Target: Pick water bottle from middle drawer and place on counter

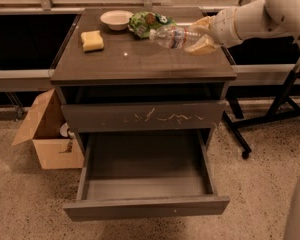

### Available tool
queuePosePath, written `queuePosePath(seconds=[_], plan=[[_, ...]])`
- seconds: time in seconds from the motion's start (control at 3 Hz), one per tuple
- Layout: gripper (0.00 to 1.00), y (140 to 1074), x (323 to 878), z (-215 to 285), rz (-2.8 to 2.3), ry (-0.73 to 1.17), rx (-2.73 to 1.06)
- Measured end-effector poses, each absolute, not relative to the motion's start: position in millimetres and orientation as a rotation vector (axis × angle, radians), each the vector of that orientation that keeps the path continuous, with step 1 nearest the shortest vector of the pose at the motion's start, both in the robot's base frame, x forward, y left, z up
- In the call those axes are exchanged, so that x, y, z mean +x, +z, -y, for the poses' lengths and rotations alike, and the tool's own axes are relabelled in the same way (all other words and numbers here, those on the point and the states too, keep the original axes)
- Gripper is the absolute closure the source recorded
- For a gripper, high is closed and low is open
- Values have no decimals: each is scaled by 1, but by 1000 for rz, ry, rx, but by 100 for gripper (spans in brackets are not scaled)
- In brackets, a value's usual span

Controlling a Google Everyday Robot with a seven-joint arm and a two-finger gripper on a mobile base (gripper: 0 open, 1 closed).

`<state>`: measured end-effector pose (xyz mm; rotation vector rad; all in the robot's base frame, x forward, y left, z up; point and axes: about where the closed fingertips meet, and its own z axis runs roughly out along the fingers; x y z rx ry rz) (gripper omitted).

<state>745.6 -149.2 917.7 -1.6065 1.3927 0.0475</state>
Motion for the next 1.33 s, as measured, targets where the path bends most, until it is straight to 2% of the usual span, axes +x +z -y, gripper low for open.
queuePosePath(seconds=[0.67, 1.33], plan=[[100, 917, 805, 146, -1502, 52, -1453], [54, 893, 831, 150, -1649, 144, -1366]])
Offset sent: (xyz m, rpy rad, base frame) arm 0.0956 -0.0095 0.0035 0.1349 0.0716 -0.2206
